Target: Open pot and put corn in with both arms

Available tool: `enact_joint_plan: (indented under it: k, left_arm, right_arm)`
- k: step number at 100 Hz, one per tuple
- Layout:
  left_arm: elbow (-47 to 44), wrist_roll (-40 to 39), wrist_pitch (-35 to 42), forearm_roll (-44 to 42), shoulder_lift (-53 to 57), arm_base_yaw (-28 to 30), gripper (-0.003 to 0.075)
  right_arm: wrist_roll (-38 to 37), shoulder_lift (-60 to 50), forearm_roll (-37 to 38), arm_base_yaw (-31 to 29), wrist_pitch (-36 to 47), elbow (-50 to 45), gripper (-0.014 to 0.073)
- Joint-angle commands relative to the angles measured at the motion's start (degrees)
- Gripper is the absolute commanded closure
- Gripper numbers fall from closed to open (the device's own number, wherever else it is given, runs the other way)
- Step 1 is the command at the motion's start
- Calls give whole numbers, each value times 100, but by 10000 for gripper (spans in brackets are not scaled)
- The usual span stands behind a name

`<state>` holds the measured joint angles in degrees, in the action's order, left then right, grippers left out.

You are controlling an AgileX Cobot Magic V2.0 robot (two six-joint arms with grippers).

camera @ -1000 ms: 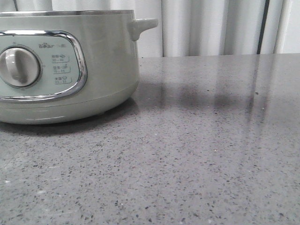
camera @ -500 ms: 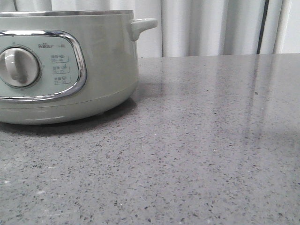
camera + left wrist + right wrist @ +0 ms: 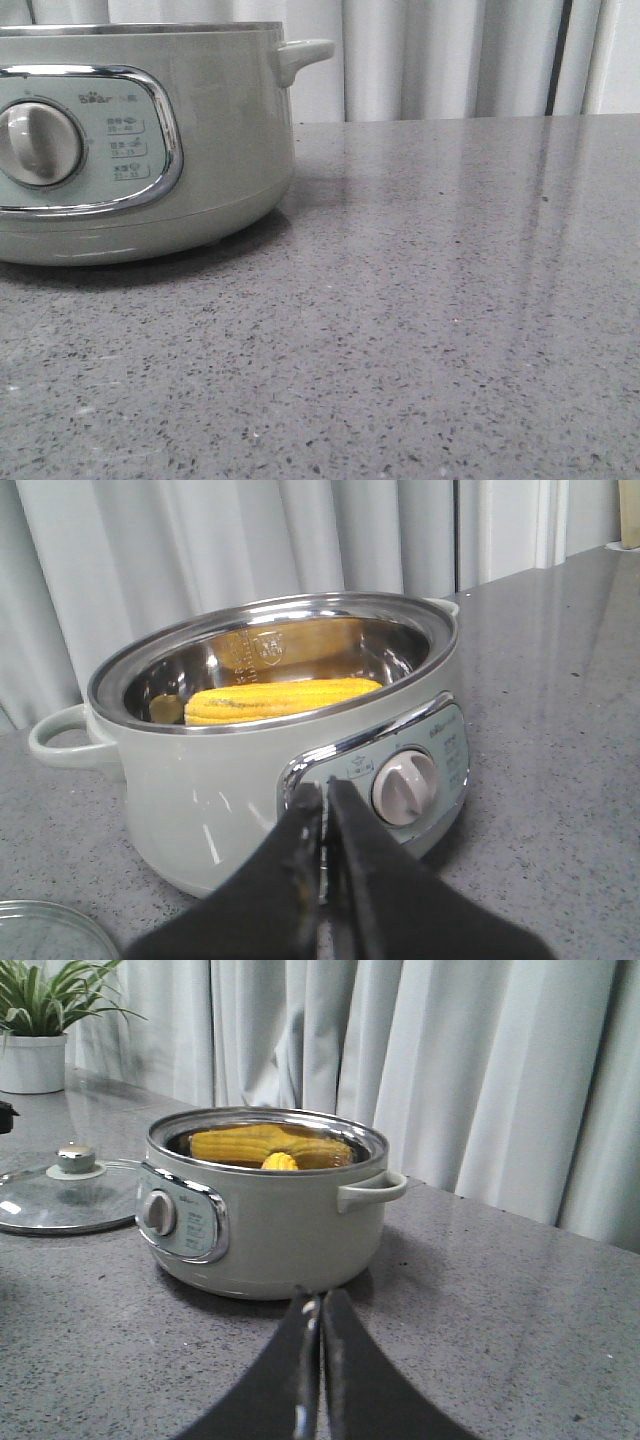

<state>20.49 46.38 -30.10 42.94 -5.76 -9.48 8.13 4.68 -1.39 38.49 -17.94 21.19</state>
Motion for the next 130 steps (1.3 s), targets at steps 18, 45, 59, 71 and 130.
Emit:
enact_joint_plan:
  k: [18,45,59,71,130]
  left_arm:
    - [120,-32,324,405,-79,-41,741]
    - [120,-32,324,405,-79,-41,741]
    - [72,-32,320,405,-79,-30,741]
    - [-126,2,385,6,-79,-30,741]
    - [-2180,-4724,1796,-3431,765,-30,741]
  right_arm:
    - [11,56,-109,-60,349,127,636]
    - [11,56,-109,-60,349,127,636]
    - [11,56,-109,-60,349,127,636]
    - [11,56,-109,-60,349,127,636]
    - [11,56,-109,-60,339,127,636]
